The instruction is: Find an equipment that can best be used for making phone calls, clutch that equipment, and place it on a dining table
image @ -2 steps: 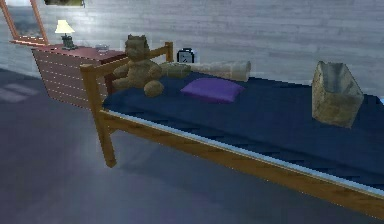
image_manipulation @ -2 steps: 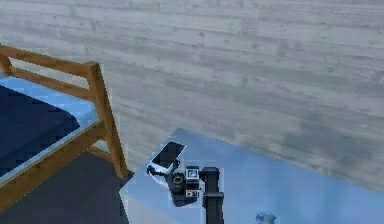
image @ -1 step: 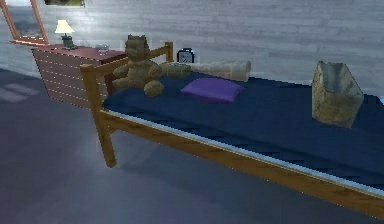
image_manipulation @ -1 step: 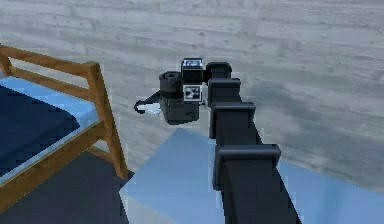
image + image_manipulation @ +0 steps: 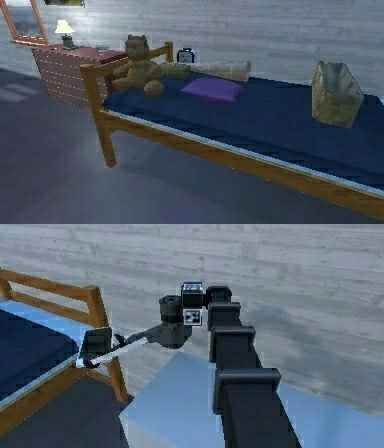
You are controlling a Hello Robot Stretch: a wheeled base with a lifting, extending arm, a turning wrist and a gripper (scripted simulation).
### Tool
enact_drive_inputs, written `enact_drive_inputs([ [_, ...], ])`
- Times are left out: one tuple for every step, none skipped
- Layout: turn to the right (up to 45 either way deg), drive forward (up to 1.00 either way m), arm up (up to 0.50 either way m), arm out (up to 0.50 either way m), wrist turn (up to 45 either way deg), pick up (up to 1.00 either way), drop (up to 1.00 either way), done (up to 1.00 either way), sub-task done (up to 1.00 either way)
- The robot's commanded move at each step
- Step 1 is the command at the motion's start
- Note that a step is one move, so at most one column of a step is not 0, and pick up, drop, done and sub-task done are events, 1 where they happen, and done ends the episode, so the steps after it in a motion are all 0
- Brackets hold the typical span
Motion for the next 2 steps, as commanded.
enact_drive_inputs([
  [0.0,0.0,0.0,0.0,-45.0,0.0,0.0,0.0,0.0],
  [0.0,0.0,0.0,0.0,-18.0,0.0,0.0,0.0,0.0],
])
